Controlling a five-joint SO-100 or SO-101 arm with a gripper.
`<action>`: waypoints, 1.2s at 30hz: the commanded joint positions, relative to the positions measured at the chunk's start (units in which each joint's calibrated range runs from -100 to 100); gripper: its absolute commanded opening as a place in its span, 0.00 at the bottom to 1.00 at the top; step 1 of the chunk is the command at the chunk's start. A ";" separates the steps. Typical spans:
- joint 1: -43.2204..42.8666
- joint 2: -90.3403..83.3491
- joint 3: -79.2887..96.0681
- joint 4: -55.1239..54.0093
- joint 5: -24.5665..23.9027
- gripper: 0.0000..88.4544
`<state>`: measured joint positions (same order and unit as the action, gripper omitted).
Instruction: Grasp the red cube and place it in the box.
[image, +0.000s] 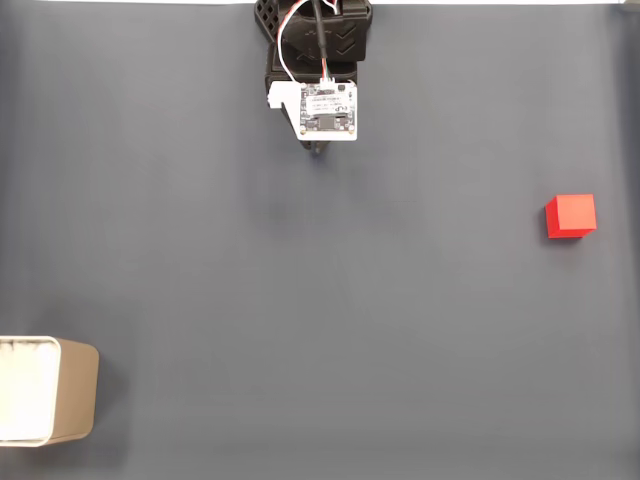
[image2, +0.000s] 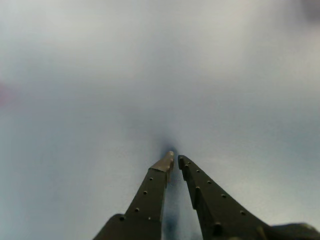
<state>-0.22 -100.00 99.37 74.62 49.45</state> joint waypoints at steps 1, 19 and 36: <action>0.86 0.09 0.36 -2.33 0.63 0.00; 0.51 23.40 -48.09 -25.61 0.34 0.00; 0.86 46.79 -81.48 -10.03 0.98 0.00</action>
<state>0.45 -55.88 23.24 61.81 50.18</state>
